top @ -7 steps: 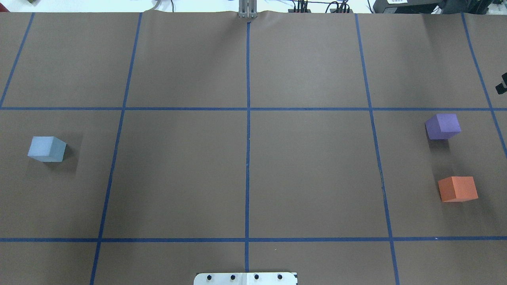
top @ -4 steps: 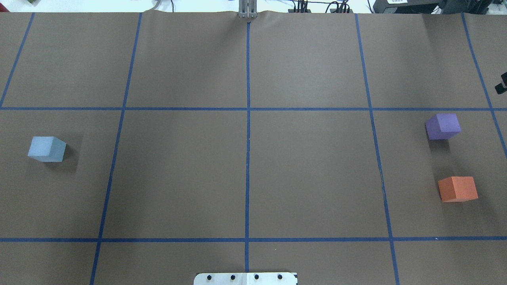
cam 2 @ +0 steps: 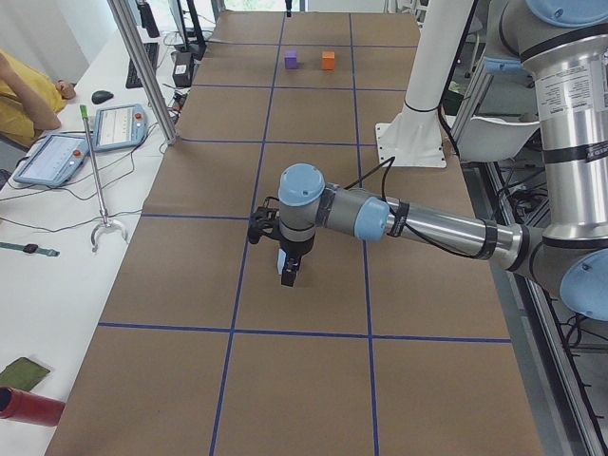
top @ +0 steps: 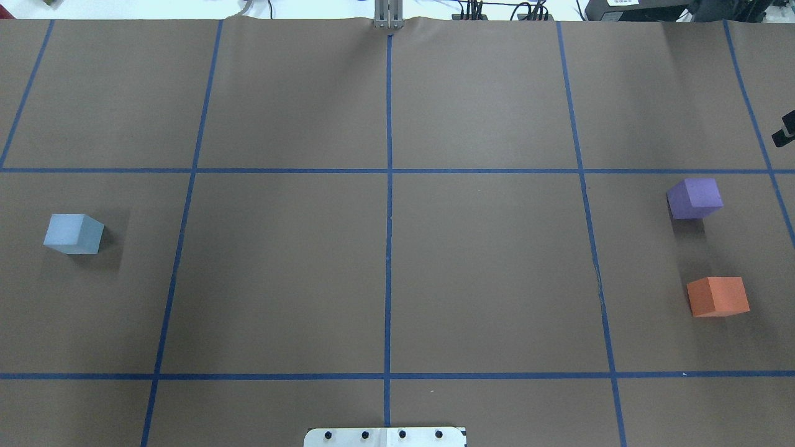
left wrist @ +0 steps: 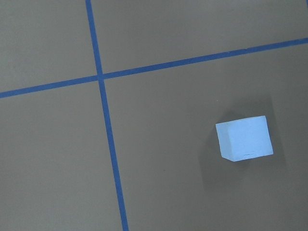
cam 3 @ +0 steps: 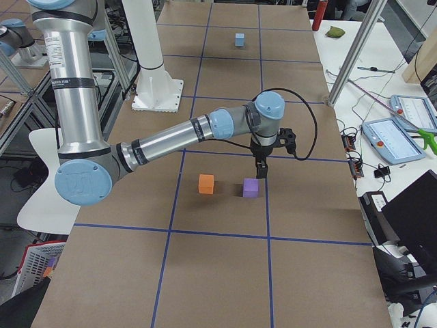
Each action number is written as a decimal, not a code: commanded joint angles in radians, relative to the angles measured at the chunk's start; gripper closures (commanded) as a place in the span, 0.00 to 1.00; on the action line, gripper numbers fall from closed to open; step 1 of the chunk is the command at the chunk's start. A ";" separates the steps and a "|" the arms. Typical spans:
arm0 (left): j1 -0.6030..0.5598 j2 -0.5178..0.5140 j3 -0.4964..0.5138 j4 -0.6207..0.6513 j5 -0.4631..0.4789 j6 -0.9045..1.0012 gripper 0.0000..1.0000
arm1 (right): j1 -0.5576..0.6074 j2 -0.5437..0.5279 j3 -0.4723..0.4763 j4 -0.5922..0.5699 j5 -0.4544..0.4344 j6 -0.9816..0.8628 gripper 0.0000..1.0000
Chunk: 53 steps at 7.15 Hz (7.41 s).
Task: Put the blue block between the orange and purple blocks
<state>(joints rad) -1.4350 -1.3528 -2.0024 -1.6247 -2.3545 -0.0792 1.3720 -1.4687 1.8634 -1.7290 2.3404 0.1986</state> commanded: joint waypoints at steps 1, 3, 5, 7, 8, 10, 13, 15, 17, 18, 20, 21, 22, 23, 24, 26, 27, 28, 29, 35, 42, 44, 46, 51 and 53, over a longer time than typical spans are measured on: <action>0.016 -0.002 0.004 -0.003 0.001 -0.099 0.00 | -0.001 0.001 0.002 0.000 0.003 0.001 0.00; 0.184 -0.069 0.020 -0.001 0.065 -0.334 0.00 | -0.002 -0.004 -0.001 0.000 0.007 -0.001 0.00; 0.264 -0.153 0.095 -0.001 0.095 -0.402 0.00 | -0.002 -0.004 -0.001 -0.001 0.008 -0.002 0.00; 0.375 -0.242 0.192 -0.006 0.177 -0.444 0.00 | -0.004 -0.005 -0.004 -0.001 0.028 -0.004 0.00; 0.381 -0.285 0.252 -0.018 0.172 -0.447 0.00 | -0.008 -0.005 -0.006 -0.001 0.028 -0.004 0.00; 0.415 -0.302 0.324 -0.058 0.169 -0.477 0.00 | -0.013 -0.005 -0.006 -0.001 0.030 -0.004 0.00; 0.430 -0.309 0.366 -0.158 0.165 -0.570 0.00 | -0.013 -0.007 -0.001 0.000 0.039 -0.004 0.00; 0.433 -0.307 0.372 -0.156 0.165 -0.570 0.00 | -0.016 -0.007 -0.003 -0.001 0.040 -0.004 0.00; 0.444 -0.307 0.384 -0.162 0.088 -0.570 0.00 | -0.022 -0.007 -0.006 -0.001 0.039 -0.004 0.00; 0.452 -0.307 0.387 -0.162 0.087 -0.570 0.00 | -0.024 -0.007 -0.004 -0.001 0.039 -0.004 0.00; 0.470 -0.305 0.396 -0.162 0.087 -0.568 0.00 | -0.031 -0.007 -0.006 -0.001 0.040 -0.004 0.00; 0.482 -0.305 0.410 -0.164 0.090 -0.568 0.00 | -0.033 -0.007 -0.004 -0.001 0.040 -0.004 0.00; 0.485 -0.305 0.412 -0.173 0.093 -0.567 0.04 | -0.036 -0.007 -0.004 -0.001 0.040 -0.004 0.00; 0.487 -0.302 0.413 -0.187 0.098 -0.568 0.53 | -0.037 -0.007 -0.004 -0.001 0.040 -0.004 0.00; 0.487 -0.304 0.416 -0.185 0.098 -0.568 1.00 | -0.040 -0.007 -0.004 -0.001 0.040 -0.004 0.00; 0.490 -0.337 0.294 -0.153 0.087 -0.664 1.00 | -0.040 -0.009 0.002 0.000 0.062 -0.001 0.00; 0.507 -0.430 0.253 -0.123 0.060 -0.795 1.00 | -0.040 -0.007 0.002 0.000 0.063 0.001 0.00; 0.606 -0.539 0.240 -0.122 0.069 -0.962 1.00 | -0.051 -0.005 0.002 0.000 0.065 -0.001 0.00; 0.714 -0.662 0.250 -0.116 0.101 -1.104 1.00 | -0.069 0.002 -0.004 0.000 0.063 0.001 0.00; 0.981 -1.419 0.951 -0.123 0.462 -1.268 1.00 | -0.119 -0.001 -0.010 0.104 0.065 0.004 0.00; 1.029 -1.467 1.016 -0.118 0.546 -1.225 0.00 | -0.140 0.008 -0.012 0.141 0.099 0.025 0.00; 0.942 -1.426 0.861 -0.046 0.455 -1.225 0.00 | -0.189 0.021 -0.012 0.178 0.097 0.100 0.00; 0.802 -1.232 0.547 0.084 0.301 -1.223 0.00 | -0.334 0.048 -0.016 0.379 0.039 0.517 0.00; 0.665 -0.862 0.182 0.108 0.268 -1.094 0.00 | -0.905 0.253 -0.030 0.556 -0.561 1.232 0.00; 0.666 -0.856 0.183 0.108 0.270 -1.094 0.00 | -0.916 0.254 -0.032 0.546 -0.584 1.234 0.00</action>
<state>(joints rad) -0.7677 -2.2140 -1.8165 -1.5182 -2.0852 -1.1740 0.4756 -1.2209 1.8341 -1.1760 1.7857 1.4185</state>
